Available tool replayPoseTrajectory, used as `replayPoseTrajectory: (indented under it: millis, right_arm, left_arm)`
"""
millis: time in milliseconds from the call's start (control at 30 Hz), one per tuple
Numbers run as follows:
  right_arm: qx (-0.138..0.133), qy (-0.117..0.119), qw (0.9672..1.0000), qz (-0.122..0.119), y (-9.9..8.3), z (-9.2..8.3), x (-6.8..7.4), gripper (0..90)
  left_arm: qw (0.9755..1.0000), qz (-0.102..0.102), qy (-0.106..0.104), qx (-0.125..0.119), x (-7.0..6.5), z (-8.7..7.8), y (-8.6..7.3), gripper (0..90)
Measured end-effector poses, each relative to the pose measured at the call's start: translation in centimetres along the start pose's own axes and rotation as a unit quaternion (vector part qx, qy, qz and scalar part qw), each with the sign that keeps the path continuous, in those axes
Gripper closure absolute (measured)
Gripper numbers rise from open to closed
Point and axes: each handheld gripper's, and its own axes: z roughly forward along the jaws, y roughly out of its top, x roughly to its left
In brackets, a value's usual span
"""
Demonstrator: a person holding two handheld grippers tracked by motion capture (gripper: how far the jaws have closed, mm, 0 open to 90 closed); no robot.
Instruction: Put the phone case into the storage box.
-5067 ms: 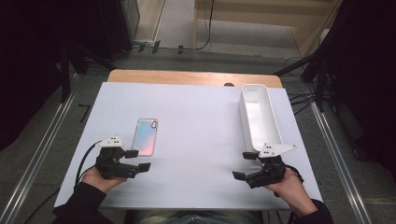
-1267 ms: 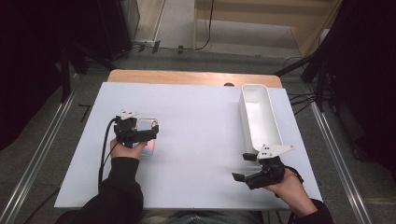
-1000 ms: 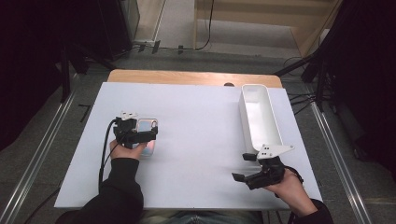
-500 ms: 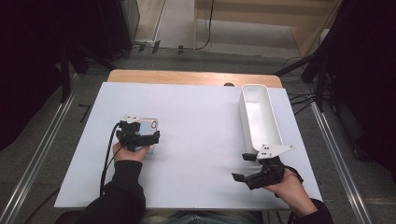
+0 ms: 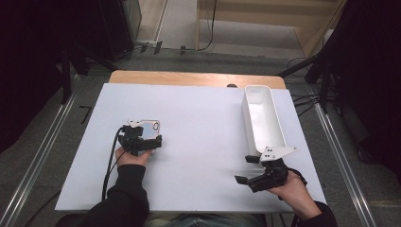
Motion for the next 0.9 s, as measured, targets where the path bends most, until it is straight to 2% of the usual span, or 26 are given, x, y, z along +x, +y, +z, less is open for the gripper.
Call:
replayPoseTrajectory:
  millis: [100,167,367,833,900]
  right_arm:
    - [0.0,0.0,1.0,0.0,0.0,0.0,-0.02,11.5]
    - [0.0,0.0,1.0,-0.001,-0.01,0.0,-0.01,11.5]
    - [0.001,-0.001,1.0,0.001,-0.03,-0.01,0.03,11.5]
    - [0.004,-0.004,1.0,-0.002,-0.04,0.04,0.04,11.5]
    - [0.005,-0.004,1.0,-0.003,-0.04,0.05,0.04,11.5]
  left_arm:
    - [0.9999,0.013,0.007,-0.001,-0.13,0.03,-0.12,0.6]
    - [0.9993,0.026,0.027,-0.006,-0.37,-0.03,-0.43,6.0]
    - [0.9983,0.04,0.043,-0.003,-0.76,0.1,-0.55,6.3]
    - [0.9981,0.042,0.045,-0.004,-0.89,0.22,-0.61,6.5]
    - [0.9981,0.043,0.045,-0.003,-0.93,0.13,-0.61,8.9]
